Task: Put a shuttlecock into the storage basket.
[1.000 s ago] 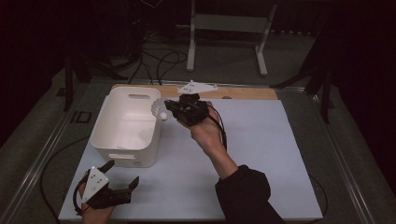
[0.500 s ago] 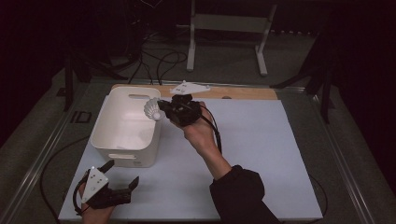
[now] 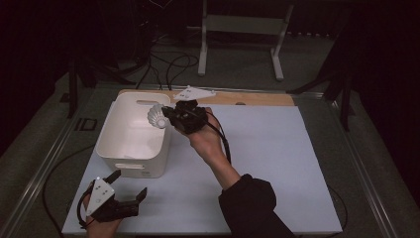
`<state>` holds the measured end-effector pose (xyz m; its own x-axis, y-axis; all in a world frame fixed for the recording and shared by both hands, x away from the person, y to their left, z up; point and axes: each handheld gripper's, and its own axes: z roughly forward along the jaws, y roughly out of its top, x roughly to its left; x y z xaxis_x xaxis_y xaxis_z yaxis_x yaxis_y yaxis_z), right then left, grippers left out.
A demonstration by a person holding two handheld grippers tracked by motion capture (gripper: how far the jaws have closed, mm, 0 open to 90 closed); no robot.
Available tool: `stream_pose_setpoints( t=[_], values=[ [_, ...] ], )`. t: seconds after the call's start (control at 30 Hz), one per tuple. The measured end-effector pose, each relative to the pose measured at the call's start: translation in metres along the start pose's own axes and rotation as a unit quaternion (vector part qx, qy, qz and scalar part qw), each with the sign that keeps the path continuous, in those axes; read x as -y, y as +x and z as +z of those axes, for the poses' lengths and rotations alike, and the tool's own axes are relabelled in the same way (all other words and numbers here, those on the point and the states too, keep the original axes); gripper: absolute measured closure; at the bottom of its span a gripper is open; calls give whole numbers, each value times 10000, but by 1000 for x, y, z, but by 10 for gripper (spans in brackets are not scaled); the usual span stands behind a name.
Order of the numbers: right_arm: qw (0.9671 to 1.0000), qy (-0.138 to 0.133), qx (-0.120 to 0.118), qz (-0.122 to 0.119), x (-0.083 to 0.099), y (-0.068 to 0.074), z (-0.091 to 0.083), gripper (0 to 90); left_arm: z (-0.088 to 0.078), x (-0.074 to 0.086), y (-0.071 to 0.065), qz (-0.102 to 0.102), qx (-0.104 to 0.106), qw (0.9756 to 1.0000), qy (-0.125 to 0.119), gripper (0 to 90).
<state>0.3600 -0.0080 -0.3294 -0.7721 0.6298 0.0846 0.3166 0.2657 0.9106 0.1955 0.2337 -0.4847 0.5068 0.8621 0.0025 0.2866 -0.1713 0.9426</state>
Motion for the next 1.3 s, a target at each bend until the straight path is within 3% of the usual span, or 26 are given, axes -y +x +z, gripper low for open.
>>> stream_pose_setpoints(
  t=[1.3],
  values=[
    [9998,-24,-189,39,-6,10,27,890,0,0,1,-3,-1,10000,1,0]
  ],
)
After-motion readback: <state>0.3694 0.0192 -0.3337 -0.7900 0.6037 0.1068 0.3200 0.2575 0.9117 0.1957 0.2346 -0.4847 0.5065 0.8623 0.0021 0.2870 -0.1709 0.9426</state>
